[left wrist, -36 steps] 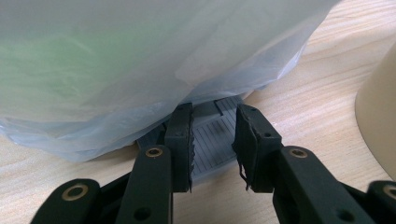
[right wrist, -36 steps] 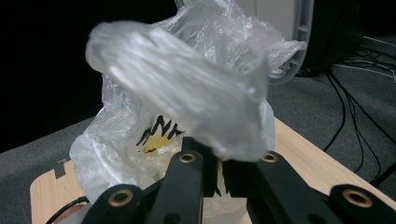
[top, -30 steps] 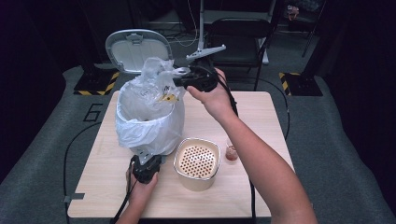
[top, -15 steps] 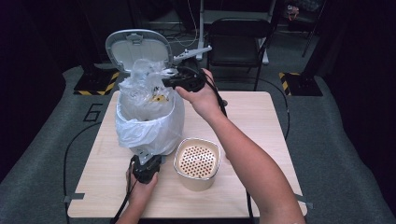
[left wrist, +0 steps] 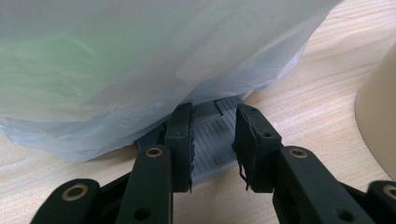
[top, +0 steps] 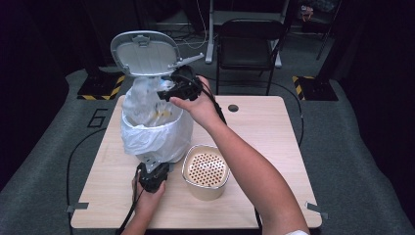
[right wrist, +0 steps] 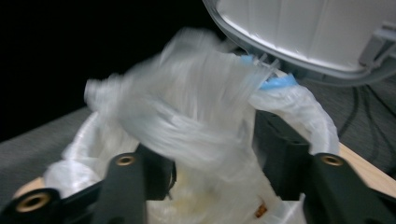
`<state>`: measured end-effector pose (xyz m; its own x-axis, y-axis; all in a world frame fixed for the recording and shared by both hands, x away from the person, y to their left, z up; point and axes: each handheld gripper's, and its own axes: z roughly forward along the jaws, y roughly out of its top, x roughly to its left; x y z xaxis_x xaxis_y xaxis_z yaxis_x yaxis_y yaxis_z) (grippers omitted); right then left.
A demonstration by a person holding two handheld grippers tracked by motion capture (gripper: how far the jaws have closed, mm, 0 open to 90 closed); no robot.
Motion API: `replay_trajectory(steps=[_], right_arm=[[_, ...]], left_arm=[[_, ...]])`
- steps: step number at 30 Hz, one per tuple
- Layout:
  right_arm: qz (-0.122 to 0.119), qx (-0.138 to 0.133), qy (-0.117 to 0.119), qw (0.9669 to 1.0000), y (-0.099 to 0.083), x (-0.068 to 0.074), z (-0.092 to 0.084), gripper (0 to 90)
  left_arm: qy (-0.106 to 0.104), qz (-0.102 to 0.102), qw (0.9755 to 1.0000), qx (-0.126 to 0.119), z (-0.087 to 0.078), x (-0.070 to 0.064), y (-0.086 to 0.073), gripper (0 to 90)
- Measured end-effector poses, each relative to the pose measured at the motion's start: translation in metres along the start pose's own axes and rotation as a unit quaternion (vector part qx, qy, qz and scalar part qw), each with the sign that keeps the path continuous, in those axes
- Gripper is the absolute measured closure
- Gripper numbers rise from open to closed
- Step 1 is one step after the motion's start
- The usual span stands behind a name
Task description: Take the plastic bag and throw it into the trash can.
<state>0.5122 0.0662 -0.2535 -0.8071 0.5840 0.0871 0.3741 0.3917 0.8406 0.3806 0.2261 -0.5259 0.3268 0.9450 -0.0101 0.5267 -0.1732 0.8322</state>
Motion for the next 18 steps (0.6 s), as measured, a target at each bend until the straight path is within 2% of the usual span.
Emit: replay_trajectory(steps=[4, 8, 12, 18], right_arm=[[-0.014, 0.010, -0.012, 0.9998, -0.003, 0.002, 0.003, 41.9], [-0.021, 0.006, -0.013, 0.9997, -0.005, 0.002, -0.001, 41.9], [-0.017, 0.006, -0.011, 0.9998, -0.005, 0.002, -0.005, 41.3], [-0.028, -0.006, -0.006, 0.9996, -0.006, 0.003, -0.015, 40.0]], left_arm=[[-0.002, 0.001, 1.0000, 0.000, 0.000, 0.000, 0.000, 67.5], [0.001, 0.001, 1.0000, -0.001, 0.000, 0.000, 0.000, 67.5], [0.001, 0.003, 1.0000, 0.000, 0.000, 0.000, 0.000, 67.5], [0.001, -0.001, 1.0000, 0.001, 0.000, 0.000, 0.000, 67.5]])
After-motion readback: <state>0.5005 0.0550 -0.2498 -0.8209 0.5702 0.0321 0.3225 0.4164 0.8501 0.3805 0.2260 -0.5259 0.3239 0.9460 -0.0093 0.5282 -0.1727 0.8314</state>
